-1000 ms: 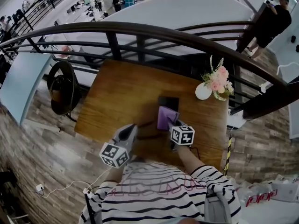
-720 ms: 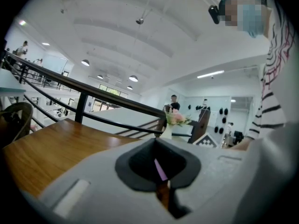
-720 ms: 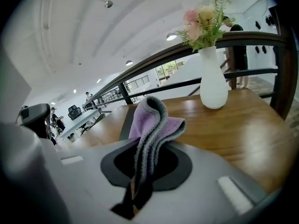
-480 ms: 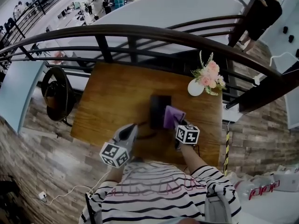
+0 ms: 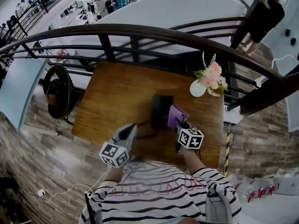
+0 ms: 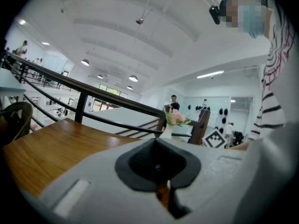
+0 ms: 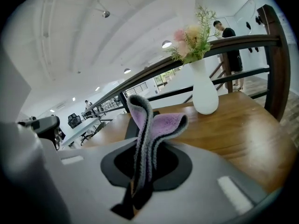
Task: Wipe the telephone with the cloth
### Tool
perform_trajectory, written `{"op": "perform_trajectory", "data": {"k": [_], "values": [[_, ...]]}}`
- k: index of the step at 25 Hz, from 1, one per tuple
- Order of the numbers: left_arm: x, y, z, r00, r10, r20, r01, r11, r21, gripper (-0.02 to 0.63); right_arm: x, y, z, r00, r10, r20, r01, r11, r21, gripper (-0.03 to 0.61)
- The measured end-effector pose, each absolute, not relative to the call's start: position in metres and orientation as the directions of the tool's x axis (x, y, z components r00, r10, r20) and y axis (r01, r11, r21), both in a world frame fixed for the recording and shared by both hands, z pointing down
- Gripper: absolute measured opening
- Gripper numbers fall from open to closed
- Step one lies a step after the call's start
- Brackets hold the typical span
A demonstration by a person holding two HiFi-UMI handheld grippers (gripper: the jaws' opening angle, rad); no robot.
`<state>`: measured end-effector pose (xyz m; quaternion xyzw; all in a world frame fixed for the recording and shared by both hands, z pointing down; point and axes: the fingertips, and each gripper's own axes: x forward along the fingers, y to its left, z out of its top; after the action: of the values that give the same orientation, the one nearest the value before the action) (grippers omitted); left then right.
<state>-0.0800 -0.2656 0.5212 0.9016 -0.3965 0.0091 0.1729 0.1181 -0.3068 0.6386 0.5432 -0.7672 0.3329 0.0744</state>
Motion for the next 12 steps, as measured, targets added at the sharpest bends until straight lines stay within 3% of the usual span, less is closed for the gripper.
{"op": "perform_trajectory", "data": {"k": [6,12], "values": [[-0.09,-0.257,0.522,0.662,-0.733,0.153,-0.738,-0.603,0.303,0.003,0.04,-0.291,0.623,-0.586,-0.702,0.404,-0.785,0.368,-0.498,0.035],[-0.108,-0.249,0.521,0.631,-0.758,0.163,-0.764,-0.573,0.296,0.003,-0.013,-0.287,0.652,-0.64,-0.619,0.455,-0.76,0.424,-0.493,0.035]]}}
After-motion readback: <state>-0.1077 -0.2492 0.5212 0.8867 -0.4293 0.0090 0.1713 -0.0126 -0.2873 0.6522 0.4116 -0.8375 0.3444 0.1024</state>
